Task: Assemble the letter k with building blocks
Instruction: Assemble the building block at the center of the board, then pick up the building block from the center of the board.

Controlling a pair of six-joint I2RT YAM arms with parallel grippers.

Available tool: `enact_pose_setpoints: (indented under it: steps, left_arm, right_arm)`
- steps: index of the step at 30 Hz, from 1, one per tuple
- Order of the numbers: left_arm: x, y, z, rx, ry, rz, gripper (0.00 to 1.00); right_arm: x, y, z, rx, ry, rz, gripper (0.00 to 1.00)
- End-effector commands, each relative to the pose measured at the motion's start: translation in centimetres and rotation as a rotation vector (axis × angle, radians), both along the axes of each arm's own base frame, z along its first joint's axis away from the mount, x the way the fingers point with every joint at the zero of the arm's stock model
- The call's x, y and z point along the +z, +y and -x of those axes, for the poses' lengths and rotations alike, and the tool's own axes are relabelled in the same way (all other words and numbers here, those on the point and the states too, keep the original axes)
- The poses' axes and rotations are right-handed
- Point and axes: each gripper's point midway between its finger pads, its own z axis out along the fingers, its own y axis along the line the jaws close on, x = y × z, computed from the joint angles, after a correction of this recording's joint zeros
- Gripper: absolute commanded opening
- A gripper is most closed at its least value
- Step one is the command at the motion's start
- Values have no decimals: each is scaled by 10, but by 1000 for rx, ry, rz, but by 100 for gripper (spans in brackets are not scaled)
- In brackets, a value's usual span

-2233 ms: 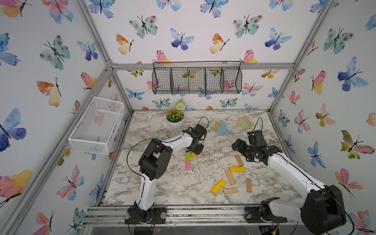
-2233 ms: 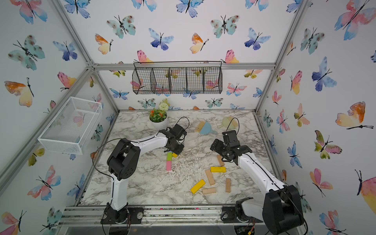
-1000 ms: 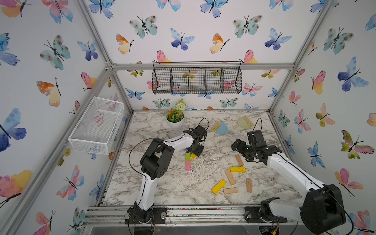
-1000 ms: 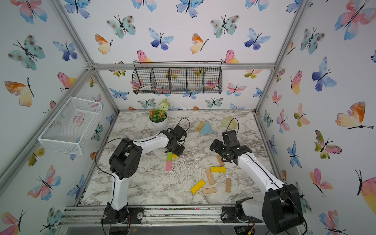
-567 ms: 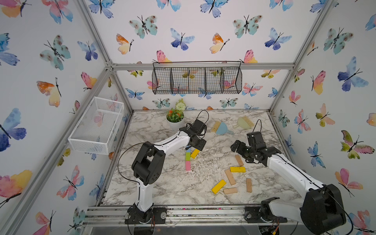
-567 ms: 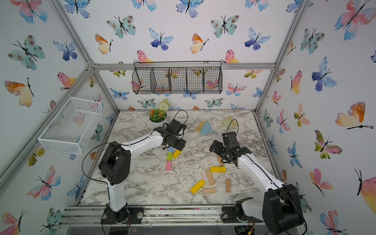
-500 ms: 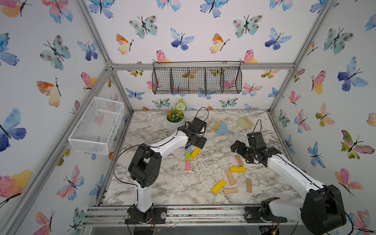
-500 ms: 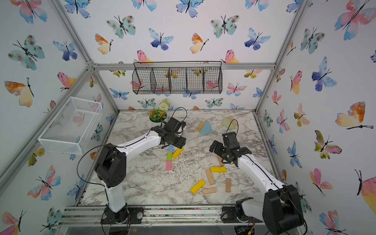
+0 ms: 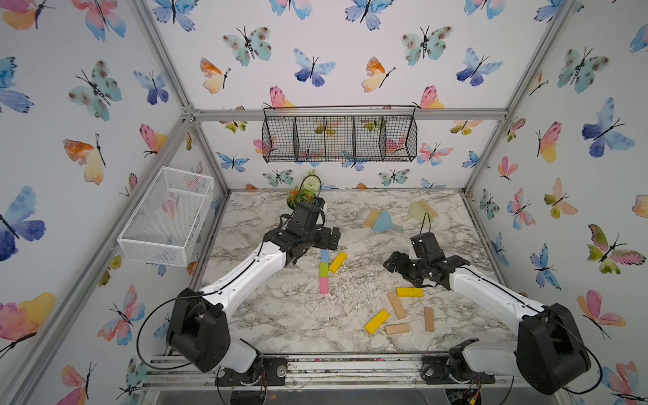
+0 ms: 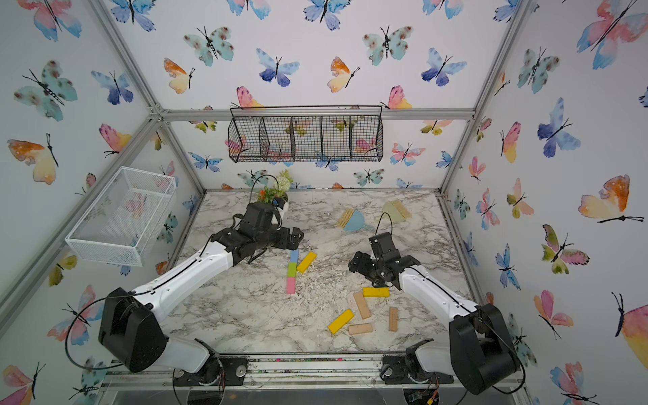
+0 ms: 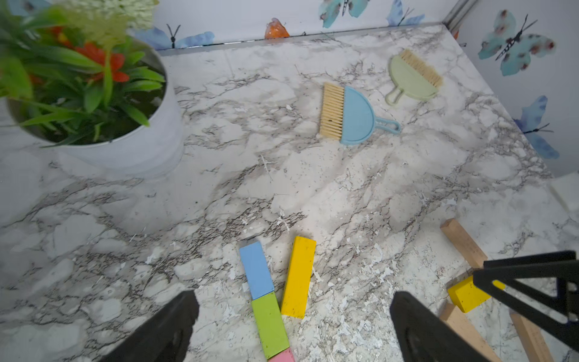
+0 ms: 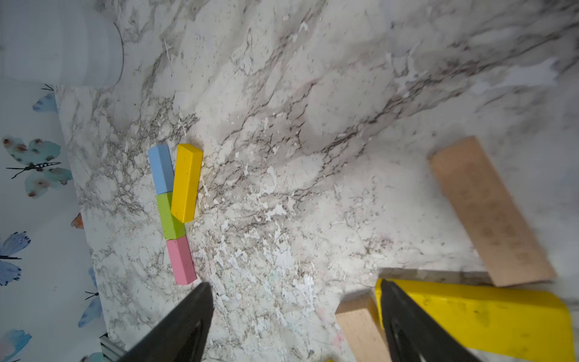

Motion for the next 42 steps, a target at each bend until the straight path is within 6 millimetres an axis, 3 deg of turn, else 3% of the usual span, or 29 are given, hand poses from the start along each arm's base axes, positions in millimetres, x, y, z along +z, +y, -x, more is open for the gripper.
enact_pose_setpoints:
  steps: [1, 10, 16, 26, 33, 42]
  left_arm:
    - [13, 9, 6, 23, -40, 38, 100]
    - [23, 33, 7, 115, -100, 31, 100]
    - [22, 35, 8, 124, -95, 31, 100]
    - [18, 35, 7, 128, -80, 24, 100]
    - [16, 35, 6, 134, -75, 19, 99]
    - [14, 35, 5, 135, -69, 10, 99]
  right_arm:
    - [7, 17, 3, -82, 45, -1, 77]
    - [-24, 37, 61, -357, 434, 142, 77]
    - [-36, 58, 97, -431, 589, 102, 58]
    - [-37, 50, 118, -467, 607, 156, 67]
    - [-54, 37, 139, -465, 675, 210, 66]
    - [-69, 42, 141, -447, 688, 217, 64]
